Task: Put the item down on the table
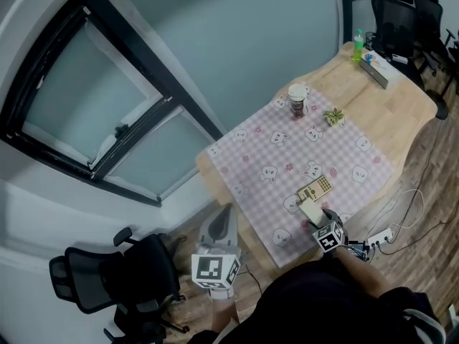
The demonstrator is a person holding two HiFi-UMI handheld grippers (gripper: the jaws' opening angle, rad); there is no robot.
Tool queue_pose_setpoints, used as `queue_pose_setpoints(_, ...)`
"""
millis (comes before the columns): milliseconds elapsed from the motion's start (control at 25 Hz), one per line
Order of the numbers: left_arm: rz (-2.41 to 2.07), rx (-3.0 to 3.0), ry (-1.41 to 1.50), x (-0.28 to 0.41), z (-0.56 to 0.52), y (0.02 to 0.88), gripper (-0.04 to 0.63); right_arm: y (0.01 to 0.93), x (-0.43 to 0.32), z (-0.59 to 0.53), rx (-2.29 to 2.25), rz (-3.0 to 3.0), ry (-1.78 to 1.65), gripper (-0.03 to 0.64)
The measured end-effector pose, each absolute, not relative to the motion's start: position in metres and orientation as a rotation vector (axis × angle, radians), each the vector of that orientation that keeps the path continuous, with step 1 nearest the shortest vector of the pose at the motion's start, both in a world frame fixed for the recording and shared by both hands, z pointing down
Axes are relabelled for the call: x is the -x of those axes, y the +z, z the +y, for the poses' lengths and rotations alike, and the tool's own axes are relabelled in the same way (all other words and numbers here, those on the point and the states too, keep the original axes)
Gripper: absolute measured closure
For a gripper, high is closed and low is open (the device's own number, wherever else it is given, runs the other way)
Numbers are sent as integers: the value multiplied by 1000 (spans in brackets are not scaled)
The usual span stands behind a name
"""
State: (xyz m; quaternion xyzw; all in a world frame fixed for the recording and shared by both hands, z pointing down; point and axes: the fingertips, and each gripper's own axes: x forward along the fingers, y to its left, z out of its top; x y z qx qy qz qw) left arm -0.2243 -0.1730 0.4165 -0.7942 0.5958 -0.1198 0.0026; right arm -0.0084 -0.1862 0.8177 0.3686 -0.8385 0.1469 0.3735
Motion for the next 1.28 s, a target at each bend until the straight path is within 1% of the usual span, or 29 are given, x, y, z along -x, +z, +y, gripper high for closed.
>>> queue_pose_setpoints(400, 1866, 2493, -390, 224, -172, 417, 595, 833, 7, -184, -931, -2117, 408, 290)
queue_pose_setpoints(1120, 1864, 2506, -367, 224, -170, 415, 595, 832, 7, -184, -920, -2132, 413, 290)
queue_pose_setpoints(1280, 1872, 2496, -374, 226, -169, 415, 595, 834, 6, -184, -921, -2130, 464, 290)
